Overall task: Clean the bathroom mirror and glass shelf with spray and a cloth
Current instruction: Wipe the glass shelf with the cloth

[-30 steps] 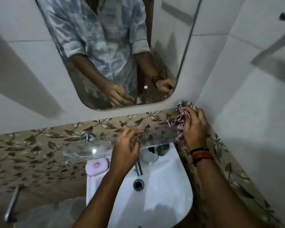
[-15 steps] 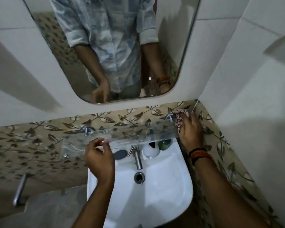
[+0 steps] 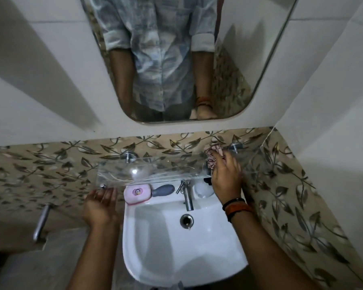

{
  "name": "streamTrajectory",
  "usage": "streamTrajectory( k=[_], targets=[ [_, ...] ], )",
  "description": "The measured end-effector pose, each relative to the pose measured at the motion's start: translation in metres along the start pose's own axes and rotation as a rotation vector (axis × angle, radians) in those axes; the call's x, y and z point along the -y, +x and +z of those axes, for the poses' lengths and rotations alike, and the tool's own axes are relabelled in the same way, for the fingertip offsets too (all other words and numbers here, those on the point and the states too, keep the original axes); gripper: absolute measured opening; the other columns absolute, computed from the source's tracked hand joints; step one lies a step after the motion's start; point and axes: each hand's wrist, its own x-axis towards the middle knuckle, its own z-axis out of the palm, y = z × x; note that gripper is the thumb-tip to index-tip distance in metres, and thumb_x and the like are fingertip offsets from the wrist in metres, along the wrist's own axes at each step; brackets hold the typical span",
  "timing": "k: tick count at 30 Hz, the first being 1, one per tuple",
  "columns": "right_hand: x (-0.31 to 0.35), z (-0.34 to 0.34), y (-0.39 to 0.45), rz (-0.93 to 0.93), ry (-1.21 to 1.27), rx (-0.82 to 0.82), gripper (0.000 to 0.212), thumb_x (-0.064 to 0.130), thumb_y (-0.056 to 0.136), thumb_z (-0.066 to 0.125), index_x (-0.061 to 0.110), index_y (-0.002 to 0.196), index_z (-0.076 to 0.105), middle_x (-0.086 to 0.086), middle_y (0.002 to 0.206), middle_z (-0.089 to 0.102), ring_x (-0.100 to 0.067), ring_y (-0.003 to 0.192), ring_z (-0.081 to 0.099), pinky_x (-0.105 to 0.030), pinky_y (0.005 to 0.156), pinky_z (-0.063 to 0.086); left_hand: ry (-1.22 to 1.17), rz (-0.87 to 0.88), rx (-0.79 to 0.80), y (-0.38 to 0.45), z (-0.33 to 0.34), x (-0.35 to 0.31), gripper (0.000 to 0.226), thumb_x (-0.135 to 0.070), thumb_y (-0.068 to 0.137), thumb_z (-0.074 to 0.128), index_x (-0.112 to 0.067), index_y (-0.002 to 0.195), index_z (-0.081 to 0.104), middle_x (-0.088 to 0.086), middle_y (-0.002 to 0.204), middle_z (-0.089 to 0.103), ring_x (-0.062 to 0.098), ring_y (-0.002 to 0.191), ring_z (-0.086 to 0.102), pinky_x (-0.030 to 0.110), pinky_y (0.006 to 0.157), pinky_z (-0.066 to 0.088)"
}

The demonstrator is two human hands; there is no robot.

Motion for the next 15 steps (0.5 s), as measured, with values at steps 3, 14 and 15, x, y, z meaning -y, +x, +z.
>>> streamTrajectory(
  k=[3, 14, 15],
  targets=[
    [0.040, 0.014, -0.010, -0.052, -0.005, 0.039, 0.058, 0.003, 0.096, 0.066, 0.023, 0.150, 0.065, -0.014, 0.145, 0.064, -0.038, 0.127, 0.062, -0.053, 0.111, 0.052, -0.009, -0.029, 0.068, 0.004, 0.002, -0.014, 0.027, -0.021, 0.118, 0.041, -0.020, 0.105, 0.065, -0.005, 0.075, 0.082, 0.013, 0.080, 0.081, 0.028, 0.082, 0.072],
    [0.216, 0.081, -0.055, -0.465, 0.131, 0.305, 0.063, 0.011, 0.086, 0.069, 0.025, 0.148, 0.068, -0.011, 0.153, 0.063, -0.040, 0.138, 0.060, -0.051, 0.115, 0.051, 0.009, -0.121, 0.219, 0.012, -0.002, -0.030, 0.024, -0.005, 0.118, 0.052, -0.011, 0.099, 0.067, 0.004, 0.081, 0.080, 0.009, 0.070, 0.084, 0.022, 0.066, 0.070],
    [0.229, 0.087, -0.056, -0.503, 0.136, 0.315, 0.057, 0.015, 0.090, 0.061, 0.025, 0.146, 0.069, -0.010, 0.153, 0.063, -0.039, 0.138, 0.060, -0.049, 0.114, 0.053, 0.013, -0.126, 0.213, 0.013, -0.002, -0.030, 0.024, -0.005, 0.117, 0.052, -0.011, 0.102, 0.069, 0.004, 0.083, 0.081, 0.008, 0.068, 0.083, 0.021, 0.065, 0.069]
  ],
)
